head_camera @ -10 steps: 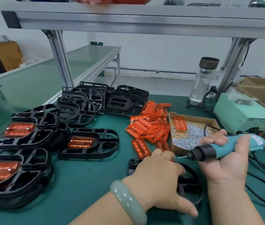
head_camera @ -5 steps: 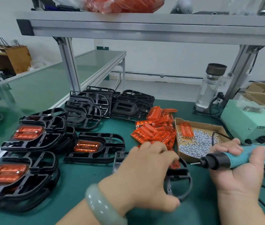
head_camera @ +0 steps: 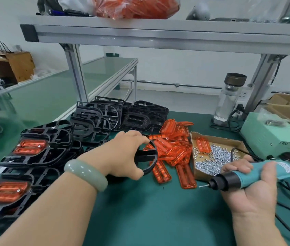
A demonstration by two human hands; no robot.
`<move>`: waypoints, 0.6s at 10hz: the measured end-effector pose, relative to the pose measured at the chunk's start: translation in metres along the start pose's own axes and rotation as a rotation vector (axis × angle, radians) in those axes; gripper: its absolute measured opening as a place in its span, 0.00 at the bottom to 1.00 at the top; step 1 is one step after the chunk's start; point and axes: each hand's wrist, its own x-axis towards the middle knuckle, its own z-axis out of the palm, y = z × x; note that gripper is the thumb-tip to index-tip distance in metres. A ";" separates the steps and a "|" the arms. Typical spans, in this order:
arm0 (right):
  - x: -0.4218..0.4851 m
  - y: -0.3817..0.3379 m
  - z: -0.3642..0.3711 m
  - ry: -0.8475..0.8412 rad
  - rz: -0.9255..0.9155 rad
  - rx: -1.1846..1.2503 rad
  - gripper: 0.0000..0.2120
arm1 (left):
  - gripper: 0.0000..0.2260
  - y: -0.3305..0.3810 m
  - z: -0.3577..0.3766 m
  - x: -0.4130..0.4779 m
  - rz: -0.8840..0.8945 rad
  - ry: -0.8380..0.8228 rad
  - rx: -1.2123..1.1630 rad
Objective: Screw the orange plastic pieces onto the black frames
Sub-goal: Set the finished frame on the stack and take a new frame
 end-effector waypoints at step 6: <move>0.029 0.001 -0.021 -0.024 0.054 0.161 0.16 | 0.40 -0.030 -0.003 -0.005 -0.307 -0.146 -0.073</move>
